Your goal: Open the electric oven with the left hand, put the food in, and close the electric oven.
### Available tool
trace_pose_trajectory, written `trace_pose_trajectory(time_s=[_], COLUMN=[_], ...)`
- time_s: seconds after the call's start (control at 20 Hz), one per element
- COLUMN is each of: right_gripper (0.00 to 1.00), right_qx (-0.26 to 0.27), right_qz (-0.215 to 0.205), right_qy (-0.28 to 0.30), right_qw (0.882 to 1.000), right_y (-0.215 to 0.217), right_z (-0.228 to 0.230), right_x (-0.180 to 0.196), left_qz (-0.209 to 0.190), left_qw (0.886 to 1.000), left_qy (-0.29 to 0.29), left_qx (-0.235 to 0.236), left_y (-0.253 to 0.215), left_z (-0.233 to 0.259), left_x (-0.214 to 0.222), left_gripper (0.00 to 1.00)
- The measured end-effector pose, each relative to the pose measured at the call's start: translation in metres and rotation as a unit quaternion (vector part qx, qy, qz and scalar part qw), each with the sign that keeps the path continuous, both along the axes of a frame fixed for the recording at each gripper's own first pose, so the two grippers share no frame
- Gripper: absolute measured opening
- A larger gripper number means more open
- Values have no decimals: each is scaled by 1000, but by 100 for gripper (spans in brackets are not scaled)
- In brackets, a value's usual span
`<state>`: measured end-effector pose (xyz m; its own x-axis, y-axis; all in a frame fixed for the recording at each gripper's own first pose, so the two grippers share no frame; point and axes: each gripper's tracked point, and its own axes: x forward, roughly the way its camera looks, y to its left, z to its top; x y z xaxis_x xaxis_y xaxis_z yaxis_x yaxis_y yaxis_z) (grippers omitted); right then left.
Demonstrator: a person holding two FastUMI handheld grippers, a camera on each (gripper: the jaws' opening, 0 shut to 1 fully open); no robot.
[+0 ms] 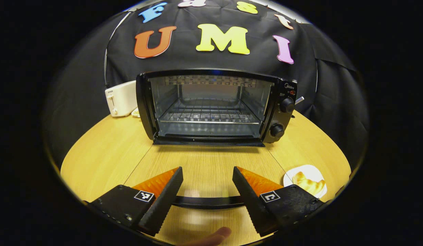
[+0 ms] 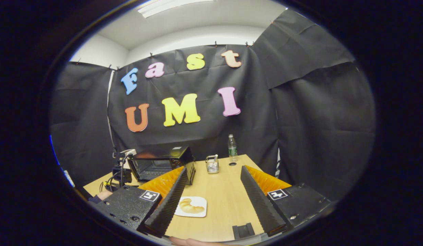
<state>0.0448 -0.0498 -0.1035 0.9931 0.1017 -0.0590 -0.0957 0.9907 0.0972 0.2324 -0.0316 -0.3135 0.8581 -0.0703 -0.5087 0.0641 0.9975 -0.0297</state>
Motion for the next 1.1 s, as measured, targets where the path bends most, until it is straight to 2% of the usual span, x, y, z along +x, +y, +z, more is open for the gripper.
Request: trace_pose_trajectory(time_s=[0.4, 0.55, 0.8, 1.1], right_gripper=[95, 95, 95, 96], right_qx=[-7, -18, -49, -45], right_qz=[14, 35, 94, 150], right_qy=[15, 18, 42, 104], right_qw=[1000, 999, 993, 982], right_y=[15, 32, 61, 85], right_z=[-10, -17, -47, -100], right_x=[10, 27, 73, 111], left_qz=[-19, -23, -18, 2], left_qw=[999, 999, 995, 987], left_qy=[-30, -39, -97, -159], left_qx=[1, 3, 0, 28], left_y=[3, 7, 23, 60], left_z=[-1, 6, 58, 136], left_x=[2, -2, -27, -103], left_gripper=[96, 96, 93, 93])
